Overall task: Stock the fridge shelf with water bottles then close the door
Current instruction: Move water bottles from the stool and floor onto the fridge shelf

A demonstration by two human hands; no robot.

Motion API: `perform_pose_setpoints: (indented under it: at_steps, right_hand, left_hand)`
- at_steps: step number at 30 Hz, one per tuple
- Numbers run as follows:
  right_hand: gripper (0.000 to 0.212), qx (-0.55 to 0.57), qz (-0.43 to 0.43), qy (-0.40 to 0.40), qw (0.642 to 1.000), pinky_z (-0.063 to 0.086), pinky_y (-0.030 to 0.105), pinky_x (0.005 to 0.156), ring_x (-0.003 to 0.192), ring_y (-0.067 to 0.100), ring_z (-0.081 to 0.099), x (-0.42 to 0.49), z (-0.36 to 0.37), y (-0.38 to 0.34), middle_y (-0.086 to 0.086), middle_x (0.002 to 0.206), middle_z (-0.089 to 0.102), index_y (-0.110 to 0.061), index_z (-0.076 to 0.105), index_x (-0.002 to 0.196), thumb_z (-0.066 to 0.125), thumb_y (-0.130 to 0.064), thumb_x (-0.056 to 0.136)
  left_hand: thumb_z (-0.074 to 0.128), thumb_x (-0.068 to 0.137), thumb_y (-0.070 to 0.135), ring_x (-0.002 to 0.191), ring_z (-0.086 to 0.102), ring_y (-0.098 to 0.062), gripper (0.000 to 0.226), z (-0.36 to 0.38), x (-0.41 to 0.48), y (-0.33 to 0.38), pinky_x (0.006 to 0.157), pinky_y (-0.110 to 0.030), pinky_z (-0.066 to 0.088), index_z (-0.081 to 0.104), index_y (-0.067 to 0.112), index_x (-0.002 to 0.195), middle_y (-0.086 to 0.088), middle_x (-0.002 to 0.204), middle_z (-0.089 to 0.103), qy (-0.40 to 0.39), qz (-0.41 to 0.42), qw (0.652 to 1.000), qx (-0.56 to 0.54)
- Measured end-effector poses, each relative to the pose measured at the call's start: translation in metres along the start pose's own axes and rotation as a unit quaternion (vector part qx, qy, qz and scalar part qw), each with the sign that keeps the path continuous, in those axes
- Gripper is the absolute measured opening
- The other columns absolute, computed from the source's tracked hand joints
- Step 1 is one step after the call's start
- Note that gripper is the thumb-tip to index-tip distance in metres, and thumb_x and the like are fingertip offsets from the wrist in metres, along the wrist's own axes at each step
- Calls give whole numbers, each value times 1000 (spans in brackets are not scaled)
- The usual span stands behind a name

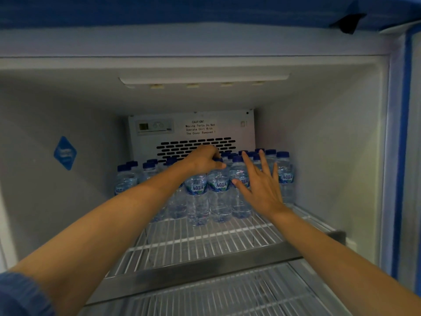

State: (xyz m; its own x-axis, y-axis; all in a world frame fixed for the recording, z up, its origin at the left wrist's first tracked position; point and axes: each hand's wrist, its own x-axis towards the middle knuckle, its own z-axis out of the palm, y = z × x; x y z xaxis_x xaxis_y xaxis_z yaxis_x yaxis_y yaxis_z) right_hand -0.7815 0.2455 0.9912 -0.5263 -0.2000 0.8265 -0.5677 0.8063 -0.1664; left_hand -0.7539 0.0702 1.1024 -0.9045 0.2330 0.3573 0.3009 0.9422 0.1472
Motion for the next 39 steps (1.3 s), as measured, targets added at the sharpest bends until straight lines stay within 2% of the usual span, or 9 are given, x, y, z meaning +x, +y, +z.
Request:
perform_pose_setpoints:
  at_steps: [4, 9, 13, 16, 18, 21, 29, 34, 39]
  right_hand:
    - [81, 0, 1, -1, 1000, 3, 58, 116, 150, 24, -1, 0, 1, 1, 10, 134, 58, -18, 14, 154, 24, -65, 89]
    - [74, 17, -2, -1, 1000, 0, 59, 115, 150, 23, -3, -1, -1, -1, 10, 143, 50, -17, 17, 154, 46, -51, 95]
    - [67, 41, -18, 31, 999, 1, 57, 116, 149, 23, 9, -1, -5, -7, 12, 150, 39, -9, 30, 149, 55, -39, 94]
    - [46, 69, -29, 83, 994, 19, 58, 116, 138, 32, 35, -4, -13, -23, 17, 132, 57, -2, 51, 131, 62, -22, 90]
    - [26, 118, -22, 113, 986, 45, 50, 97, 114, 31, 51, -14, -19, -42, 14, 108, 67, -3, 63, 110, 62, -16, 87]
    - [10, 248, -23, 47, 967, 49, 35, 74, 90, 23, 60, -43, -29, -92, 7, 91, 69, -6, 67, 92, 63, -12, 86]
    - [6, 409, -121, -69, 902, 52, 34, 64, 70, 15, 61, -138, -43, -240, -1, 77, 64, -12, 65, 82, 63, -17, 84]
    - [11, 448, -129, -203, 861, 50, 34, 61, 61, 15, 56, -227, -34, -336, -2, 69, 60, -12, 65, 80, 63, -22, 83]
    - [5, 454, -48, -406, 792, 51, 31, 68, 64, 8, 55, -363, 7, -441, -6, 73, 62, -19, 66, 80, 70, -22, 81]
  left_hand:
    - [61, 90, 34, 100, 58, -25, 40, 3, 1, -4, 73, -26, 41, 58, 3, 116, -14, 114, 62, 13, -1, 1000, 8]
    - [63, 88, 40, 103, 56, -23, 50, 1, -3, -5, 78, -26, 42, 54, 8, 125, -12, 122, 60, 1, 11, 1000, 20]
    - [61, 87, 47, 119, 54, -23, 68, -3, -24, -6, 98, -36, 46, 39, 13, 141, -12, 137, 52, 34, 7, 999, 25]
    - [62, 90, 32, 124, 52, -22, 55, -7, -53, -5, 102, -28, 42, 45, 9, 137, -12, 136, 54, 160, 4, 987, -32]
    - [62, 90, 20, 115, 57, -18, 38, -6, -83, -5, 93, -18, 42, 56, 7, 126, -9, 125, 61, 247, -1, 967, -65]
    - [63, 86, 9, 87, 61, -10, 18, 2, -143, -5, 72, -8, 42, 66, 8, 104, -4, 98, 69, 321, -4, 944, -81]
    - [65, 82, 8, 61, 53, -8, 8, 31, -363, -35, 58, -14, 43, 65, 12, 89, 3, 71, 59, 298, -68, 951, -33]
    - [62, 81, 13, 62, 54, -10, 11, 64, -527, -74, 59, -15, 41, 64, 16, 91, 2, 74, 61, 202, -221, 953, -41]
    - [65, 80, 7, 59, 52, -3, 13, 112, -697, -106, 61, -10, 38, 66, 18, 87, 3, 72, 63, 138, -432, 888, -76]
